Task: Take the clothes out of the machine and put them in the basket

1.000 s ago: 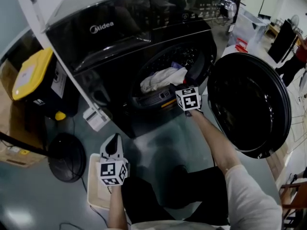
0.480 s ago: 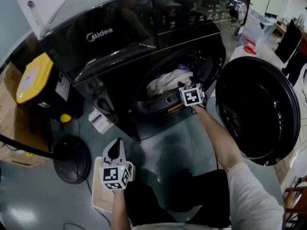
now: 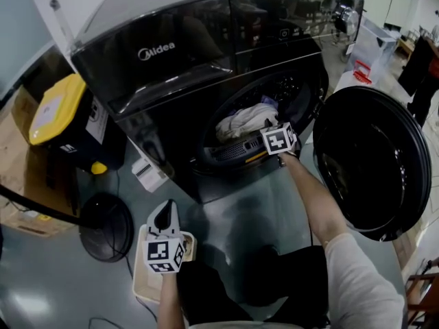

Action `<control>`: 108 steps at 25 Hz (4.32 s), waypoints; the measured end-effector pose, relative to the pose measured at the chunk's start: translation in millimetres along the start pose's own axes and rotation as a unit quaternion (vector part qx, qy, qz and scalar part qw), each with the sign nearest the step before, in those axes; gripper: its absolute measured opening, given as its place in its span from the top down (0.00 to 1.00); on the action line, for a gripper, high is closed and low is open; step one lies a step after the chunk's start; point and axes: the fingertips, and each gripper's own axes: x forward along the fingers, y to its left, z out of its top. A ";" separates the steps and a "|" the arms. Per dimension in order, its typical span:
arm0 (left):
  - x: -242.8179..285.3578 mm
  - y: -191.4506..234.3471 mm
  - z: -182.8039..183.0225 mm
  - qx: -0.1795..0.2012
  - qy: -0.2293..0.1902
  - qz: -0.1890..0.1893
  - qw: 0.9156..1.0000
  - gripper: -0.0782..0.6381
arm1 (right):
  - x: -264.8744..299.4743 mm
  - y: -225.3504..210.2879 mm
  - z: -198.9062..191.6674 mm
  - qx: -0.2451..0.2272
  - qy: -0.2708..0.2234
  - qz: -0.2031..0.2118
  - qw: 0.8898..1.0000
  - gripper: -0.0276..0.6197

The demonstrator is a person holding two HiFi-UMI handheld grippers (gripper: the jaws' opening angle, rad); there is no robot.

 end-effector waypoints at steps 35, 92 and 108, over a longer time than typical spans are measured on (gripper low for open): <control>-24.7 -52.9 69.0 -0.001 -0.067 -0.070 0.995 0.87 | -272.9 -23.4 130.0 0.045 -0.247 0.049 0.967 0.86; -247.6 164.4 30.1 -0.037 -0.071 0.215 0.973 0.87 | -544.7 393.8 310.5 -0.083 -0.464 0.516 0.715 0.86; -375.7 207.5 -10.9 -0.054 -0.035 0.340 0.938 0.87 | -613.9 514.1 289.7 -0.096 -0.437 0.649 0.615 0.86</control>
